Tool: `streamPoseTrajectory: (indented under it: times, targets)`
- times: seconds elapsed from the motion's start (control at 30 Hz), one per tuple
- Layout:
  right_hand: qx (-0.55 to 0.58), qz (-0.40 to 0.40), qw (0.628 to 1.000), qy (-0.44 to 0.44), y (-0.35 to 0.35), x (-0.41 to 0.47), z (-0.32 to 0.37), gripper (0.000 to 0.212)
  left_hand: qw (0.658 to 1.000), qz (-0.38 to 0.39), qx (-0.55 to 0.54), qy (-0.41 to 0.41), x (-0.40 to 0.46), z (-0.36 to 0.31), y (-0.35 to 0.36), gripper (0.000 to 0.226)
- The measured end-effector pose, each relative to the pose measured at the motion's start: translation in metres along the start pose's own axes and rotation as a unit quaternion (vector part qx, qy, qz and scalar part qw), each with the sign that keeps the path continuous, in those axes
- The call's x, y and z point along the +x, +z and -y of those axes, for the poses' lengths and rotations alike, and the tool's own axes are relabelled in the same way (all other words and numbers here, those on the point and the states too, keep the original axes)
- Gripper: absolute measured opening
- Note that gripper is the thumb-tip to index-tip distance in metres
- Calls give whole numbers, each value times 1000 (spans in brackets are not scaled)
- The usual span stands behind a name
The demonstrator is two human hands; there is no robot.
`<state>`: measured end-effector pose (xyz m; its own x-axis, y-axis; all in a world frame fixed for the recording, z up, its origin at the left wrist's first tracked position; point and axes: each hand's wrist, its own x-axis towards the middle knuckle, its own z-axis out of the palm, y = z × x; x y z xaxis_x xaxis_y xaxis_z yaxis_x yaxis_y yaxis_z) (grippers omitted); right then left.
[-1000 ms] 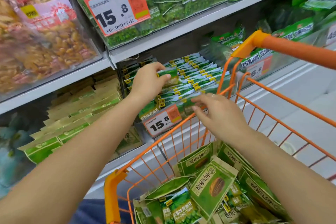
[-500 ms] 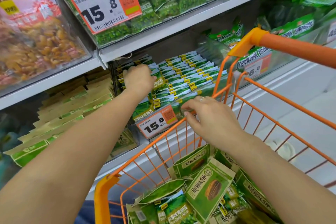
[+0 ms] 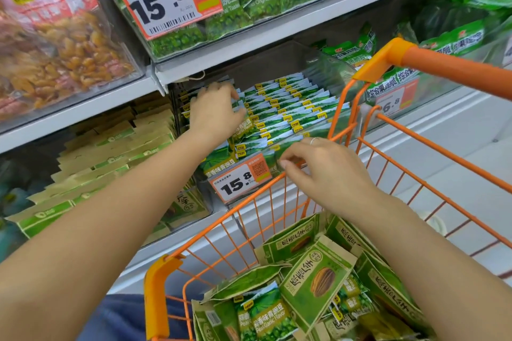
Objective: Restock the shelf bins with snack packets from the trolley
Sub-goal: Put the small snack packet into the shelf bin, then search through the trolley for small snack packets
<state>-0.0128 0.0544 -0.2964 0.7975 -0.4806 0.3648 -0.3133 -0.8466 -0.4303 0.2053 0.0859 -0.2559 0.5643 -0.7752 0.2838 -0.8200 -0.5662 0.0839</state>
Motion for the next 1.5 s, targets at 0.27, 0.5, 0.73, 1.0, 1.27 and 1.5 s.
streamPoseTrajectory:
  times: [0.27, 0.5, 0.73, 1.0, 1.27, 1.5]
  targets:
    - [-41, 353, 934, 26, 14, -14, 10, 31, 968, 89, -123, 199, -161, -7, -21, 16]
    - [-78, 578, 811, 44, 62, -40, 21, 24, 805, 468, 134, 340, -225, 0, 47, 42]
    - [-71, 532, 840, 75, 53, -32, 6, 31, 813, 433, 188, 341, -230, -16, 79, 60]
    - [70, 464, 875, 117, 27, -17, -11, 32, 814, 518, 18, 262, -214, -14, 64, 49]
    - [238, 412, 861, 178, 3, -11, 4, 42, 788, 408, -457, -66, -173, -6, 21, 28]
    - [376, 269, 875, 143, -15, -4, 1, 22, 575, 357, -709, -196, -177, -9, -4, 29]
